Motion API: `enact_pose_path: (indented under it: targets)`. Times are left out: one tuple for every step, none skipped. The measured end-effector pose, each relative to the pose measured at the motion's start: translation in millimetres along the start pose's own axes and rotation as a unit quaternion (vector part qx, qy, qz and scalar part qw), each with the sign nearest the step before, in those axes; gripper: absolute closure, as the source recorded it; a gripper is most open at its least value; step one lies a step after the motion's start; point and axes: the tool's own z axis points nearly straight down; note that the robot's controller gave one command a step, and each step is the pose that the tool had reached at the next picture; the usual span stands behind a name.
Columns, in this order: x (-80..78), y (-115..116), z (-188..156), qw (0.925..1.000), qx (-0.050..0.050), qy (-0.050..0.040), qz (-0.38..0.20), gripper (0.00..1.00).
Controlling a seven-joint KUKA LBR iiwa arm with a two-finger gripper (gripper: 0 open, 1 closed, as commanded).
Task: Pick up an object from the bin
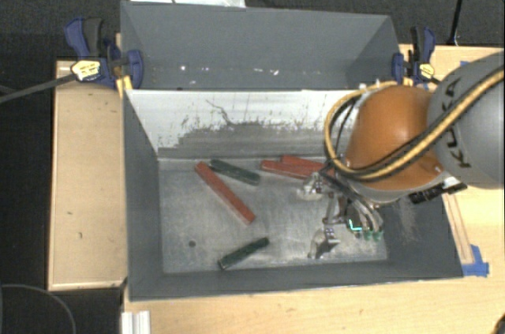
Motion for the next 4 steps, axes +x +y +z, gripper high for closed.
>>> enact_pose_path:
  targets:
    - [-1.9, 0, -4, 1.0000, 0.000, -0.0040, 0.001, 0.00]
    - [-10.8, 82, 65, 0.9990, 0.000, -0.0055, -0.044, 0.00]
    - [-12.2, 93, 51, 0.9947, 0.000, -0.0017, -0.103, 0.00]
    - [-13.8, 96, 37, 0.9921, 0.000, -0.0049, -0.125, 0.00]
